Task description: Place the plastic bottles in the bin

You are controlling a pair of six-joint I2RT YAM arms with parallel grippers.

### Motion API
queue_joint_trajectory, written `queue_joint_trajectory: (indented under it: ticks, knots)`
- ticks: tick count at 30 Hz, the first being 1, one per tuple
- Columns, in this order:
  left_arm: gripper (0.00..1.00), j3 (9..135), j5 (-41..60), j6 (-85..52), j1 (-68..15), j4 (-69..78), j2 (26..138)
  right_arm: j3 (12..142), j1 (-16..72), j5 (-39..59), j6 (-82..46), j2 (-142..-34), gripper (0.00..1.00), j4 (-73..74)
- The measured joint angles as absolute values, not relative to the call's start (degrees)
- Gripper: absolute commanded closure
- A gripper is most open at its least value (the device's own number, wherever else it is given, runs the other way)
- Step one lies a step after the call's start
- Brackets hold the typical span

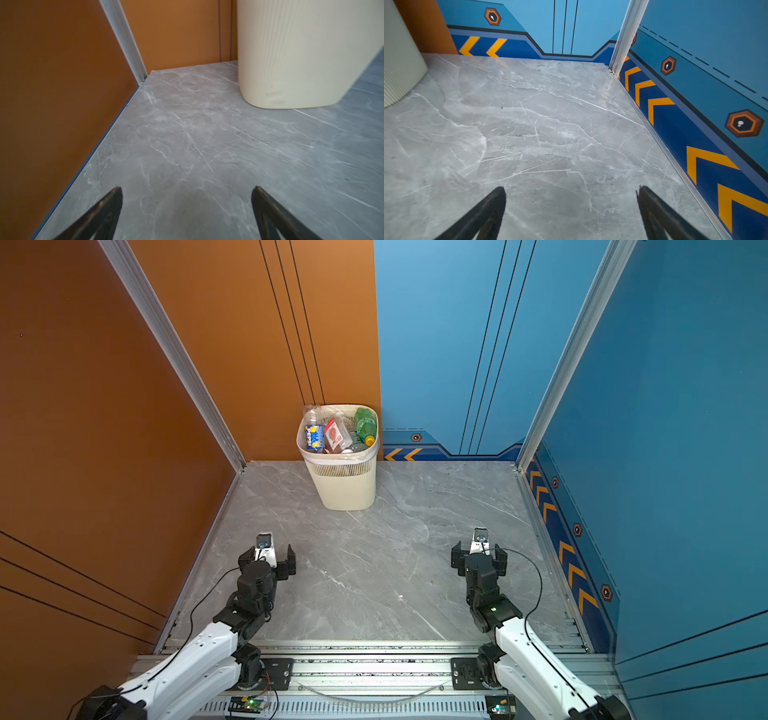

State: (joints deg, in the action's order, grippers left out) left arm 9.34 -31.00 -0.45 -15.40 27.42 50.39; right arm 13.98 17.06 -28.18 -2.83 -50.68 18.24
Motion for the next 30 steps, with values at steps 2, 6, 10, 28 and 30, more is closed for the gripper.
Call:
queue_joint_trajectory:
  ticks: [2, 6, 10, 28, 30]
  knots:
    - [0.02, 9.6, -28.5, -1.1, -9.9, 35.0, 59.2, 13.3, 13.3, -25.5, -2.1, -58.6, 0.01, 26.2]
    - [0.02, 13.0, -24.7, -0.3, -6.3, 46.1, 78.5, 13.2, 7.6, -19.2, -0.8, -71.4, 0.01, 40.1]
    - [0.02, 18.8, -21.0, 0.4, -5.7, 51.2, 89.9, 13.5, 3.7, -12.3, -0.9, -82.9, 0.01, 51.8]
    - [0.02, 20.8, -16.0, 0.2, -3.0, 53.3, 89.7, 21.1, 1.6, -5.9, -1.7, -88.1, 0.00, 50.5]
    - [0.02, 20.8, -15.8, 0.1, -3.0, 53.3, 89.7, 21.1, 1.1, -4.9, -1.7, -88.1, 0.01, 50.5]
